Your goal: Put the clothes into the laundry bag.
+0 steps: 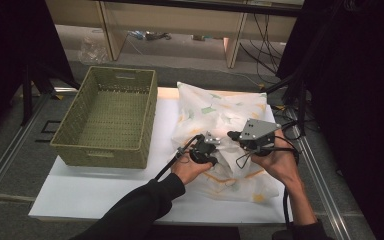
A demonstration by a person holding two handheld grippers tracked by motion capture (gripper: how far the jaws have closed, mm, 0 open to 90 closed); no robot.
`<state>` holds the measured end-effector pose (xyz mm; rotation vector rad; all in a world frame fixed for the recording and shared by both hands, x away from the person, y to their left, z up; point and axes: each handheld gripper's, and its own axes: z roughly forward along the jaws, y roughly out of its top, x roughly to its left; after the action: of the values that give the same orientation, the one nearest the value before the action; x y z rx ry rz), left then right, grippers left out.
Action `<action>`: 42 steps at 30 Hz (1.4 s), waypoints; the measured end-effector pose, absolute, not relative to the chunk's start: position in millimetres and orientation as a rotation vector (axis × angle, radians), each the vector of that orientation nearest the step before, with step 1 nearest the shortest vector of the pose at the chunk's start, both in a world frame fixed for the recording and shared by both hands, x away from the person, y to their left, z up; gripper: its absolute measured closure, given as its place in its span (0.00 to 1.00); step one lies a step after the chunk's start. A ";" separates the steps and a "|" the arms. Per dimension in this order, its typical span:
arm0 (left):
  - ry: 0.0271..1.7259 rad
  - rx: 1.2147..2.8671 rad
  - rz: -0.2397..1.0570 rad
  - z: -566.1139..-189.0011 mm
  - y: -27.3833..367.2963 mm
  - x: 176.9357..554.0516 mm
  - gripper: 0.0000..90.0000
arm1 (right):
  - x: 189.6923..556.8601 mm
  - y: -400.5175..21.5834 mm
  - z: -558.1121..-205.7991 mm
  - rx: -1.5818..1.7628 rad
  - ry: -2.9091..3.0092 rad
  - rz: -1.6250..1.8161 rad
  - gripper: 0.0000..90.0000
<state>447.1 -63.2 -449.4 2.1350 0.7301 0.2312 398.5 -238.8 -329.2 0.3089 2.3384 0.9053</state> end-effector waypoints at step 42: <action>0.783 2.278 0.151 -470.6 -43.2 457.3 0.71 | 398.1 -237.6 -329.5 0.331 2.368 0.913 1.00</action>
<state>457.3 -43.2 -470.6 2.2782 0.7834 0.1514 398.1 -237.6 -329.5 0.3306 2.3681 0.9130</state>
